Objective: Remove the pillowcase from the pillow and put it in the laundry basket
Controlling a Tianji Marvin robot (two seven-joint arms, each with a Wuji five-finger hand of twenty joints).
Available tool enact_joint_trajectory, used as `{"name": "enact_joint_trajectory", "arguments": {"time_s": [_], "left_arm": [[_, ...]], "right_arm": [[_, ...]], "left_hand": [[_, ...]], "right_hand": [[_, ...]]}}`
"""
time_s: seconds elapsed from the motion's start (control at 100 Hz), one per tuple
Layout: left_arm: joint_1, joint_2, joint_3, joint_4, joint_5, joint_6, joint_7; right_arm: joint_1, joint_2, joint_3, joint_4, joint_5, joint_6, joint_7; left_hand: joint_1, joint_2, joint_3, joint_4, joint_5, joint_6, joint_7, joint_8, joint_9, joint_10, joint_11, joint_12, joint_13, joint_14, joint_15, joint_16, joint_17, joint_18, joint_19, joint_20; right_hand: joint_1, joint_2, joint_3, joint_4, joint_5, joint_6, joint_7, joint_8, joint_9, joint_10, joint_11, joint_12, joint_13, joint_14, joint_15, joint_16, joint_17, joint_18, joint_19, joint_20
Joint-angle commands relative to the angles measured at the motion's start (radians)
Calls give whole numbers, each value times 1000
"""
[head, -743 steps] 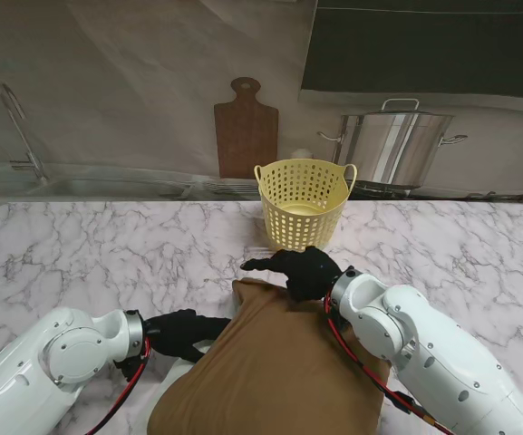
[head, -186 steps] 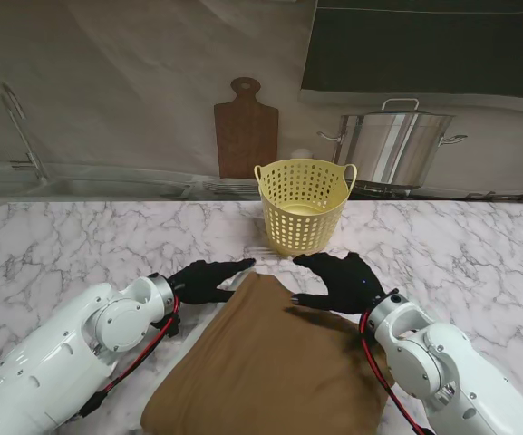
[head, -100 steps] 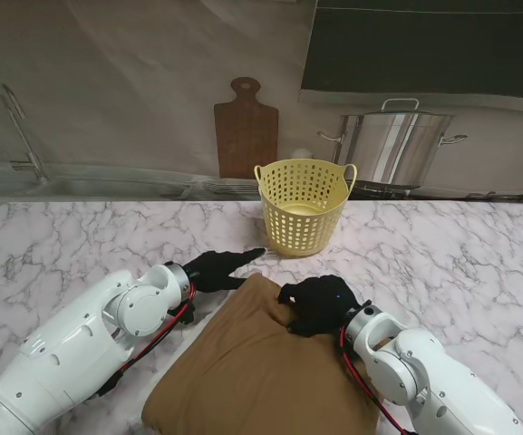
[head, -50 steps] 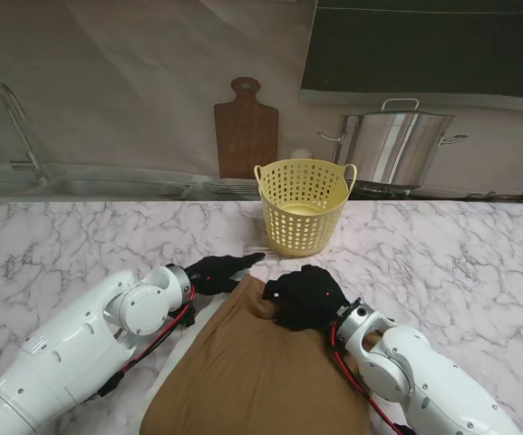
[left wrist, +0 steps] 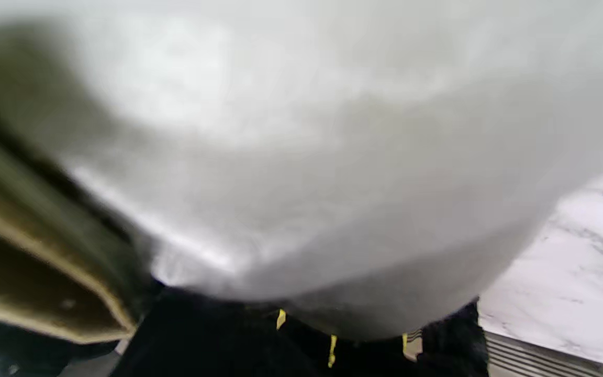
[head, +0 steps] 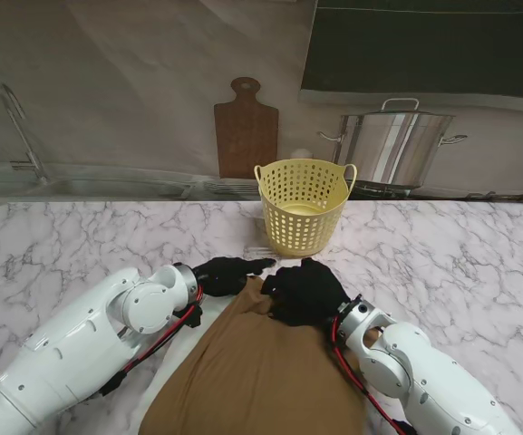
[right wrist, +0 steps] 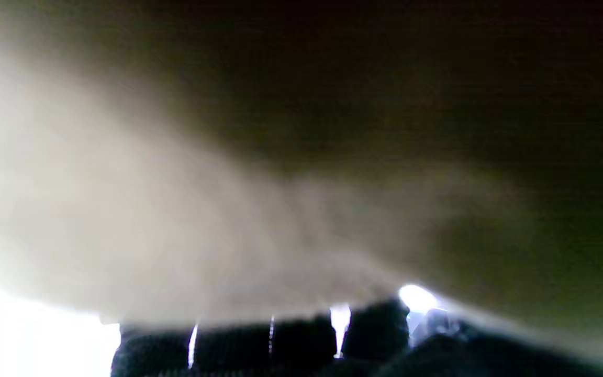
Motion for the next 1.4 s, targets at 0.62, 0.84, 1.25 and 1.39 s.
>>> {"name": "enact_joint_trajectory", "arguments": {"time_s": [0.62, 0.84, 1.25, 1.39], "left_arm": [[-34, 6, 51, 52, 91, 13, -48], [-37, 6, 45, 54, 100, 23, -47], [6, 7, -9, -15, 119, 3, -33], [58, 12, -80, -90, 148, -24, -30]], "right_arm": [[-378, 14, 336, -373, -87, 32, 170], [-436, 30, 347, -383, -157, 25, 216], [-237, 36, 183, -200, -134, 147, 250], [-191, 34, 145, -171, -121, 182, 252]], "left_hand": [[41, -39, 3, 4, -9, -11, -14, 9, -12, -24, 3, 5, 19, -11, 1, 13, 3, -2, -185, -2], [45, -37, 2, 4, -15, -11, -16, 8, -18, -23, 3, 4, 19, -10, 2, 13, 3, -4, -183, -3], [32, -27, 0, 3, -15, -9, -16, 9, -20, -18, 2, 3, 15, -9, 0, 13, 0, -3, -183, -5], [22, -21, -2, 2, -13, -4, -14, 10, -17, -5, 1, 3, 13, -5, 0, 12, -1, 0, -184, -5]], "right_hand": [[-265, 223, -236, 144, -236, 194, -601, -22, -445, 129, -304, -289, -541, 107, -513, -285, -346, 122, -298, -53], [-385, 8, -57, 101, -121, 190, -515, 63, -304, 81, -216, -179, -489, 97, -511, -277, -334, 137, -320, -48], [-24, -32, 88, 97, 4, 57, -302, 176, 62, -67, 2, 15, -73, -19, -218, -47, -69, 68, -88, 21], [-43, -7, 65, 84, 13, 73, -283, 151, 72, -59, 0, 12, -69, -9, -205, -40, -55, 55, -62, 27]]}}
